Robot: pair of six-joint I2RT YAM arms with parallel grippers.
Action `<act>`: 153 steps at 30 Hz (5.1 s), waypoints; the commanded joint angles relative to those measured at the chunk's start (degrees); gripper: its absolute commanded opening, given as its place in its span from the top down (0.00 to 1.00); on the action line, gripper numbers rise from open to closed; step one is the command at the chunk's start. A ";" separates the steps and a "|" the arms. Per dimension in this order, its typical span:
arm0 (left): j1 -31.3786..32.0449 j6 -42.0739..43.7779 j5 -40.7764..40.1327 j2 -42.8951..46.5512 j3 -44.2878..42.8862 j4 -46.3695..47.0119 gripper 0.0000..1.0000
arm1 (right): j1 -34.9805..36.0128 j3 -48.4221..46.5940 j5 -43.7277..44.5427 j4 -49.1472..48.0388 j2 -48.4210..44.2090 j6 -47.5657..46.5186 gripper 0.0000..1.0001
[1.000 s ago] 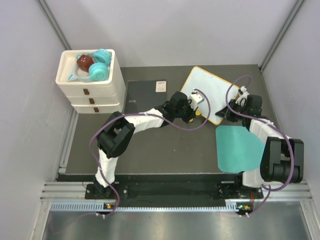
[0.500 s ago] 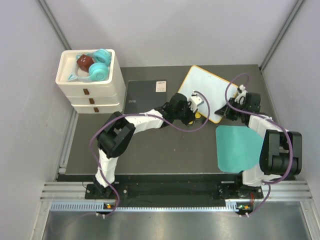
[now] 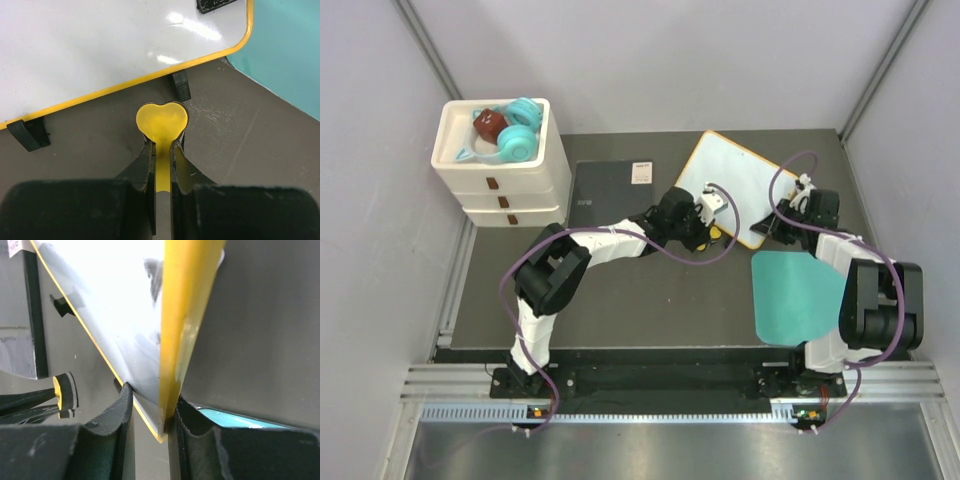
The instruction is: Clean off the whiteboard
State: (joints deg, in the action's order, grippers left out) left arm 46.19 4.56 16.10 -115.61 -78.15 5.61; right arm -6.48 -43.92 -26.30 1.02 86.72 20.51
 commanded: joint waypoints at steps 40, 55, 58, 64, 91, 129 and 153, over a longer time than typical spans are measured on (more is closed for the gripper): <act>-0.05 0.45 -6.59 3.64 0.72 1.42 1.00 | 2.88 11.92 31.40 5.40 -16.67 -4.43 0.16; -0.32 -1.48 -6.16 8.64 4.23 1.60 1.00 | 2.88 9.39 22.71 7.58 -31.78 -5.13 0.01; -0.32 -1.74 -6.60 10.05 5.46 2.13 1.00 | 2.88 6.31 22.26 9.53 -31.35 -5.83 0.01; -0.58 -3.41 -8.98 12.07 5.38 1.69 1.00 | 1.47 2.88 22.09 11.20 -28.71 -5.57 0.01; -2.77 -4.38 -13.72 14.98 6.79 -4.39 0.14 | -3.54 -0.99 16.21 9.89 -18.52 -4.52 0.01; -16.22 -15.63 16.77 -10.33 -14.75 13.29 0.21 | -18.92 6.75 -9.64 -23.51 1.52 8.92 0.06; -15.79 -19.15 22.66 -16.22 -19.67 12.59 0.45 | -18.74 9.20 -17.72 -38.02 9.96 17.63 0.26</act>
State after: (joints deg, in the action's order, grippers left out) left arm 30.15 -13.74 35.64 -130.21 -94.70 16.58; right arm -24.93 -34.89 -40.91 -31.16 96.20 36.60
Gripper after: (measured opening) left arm 0.575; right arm 0.766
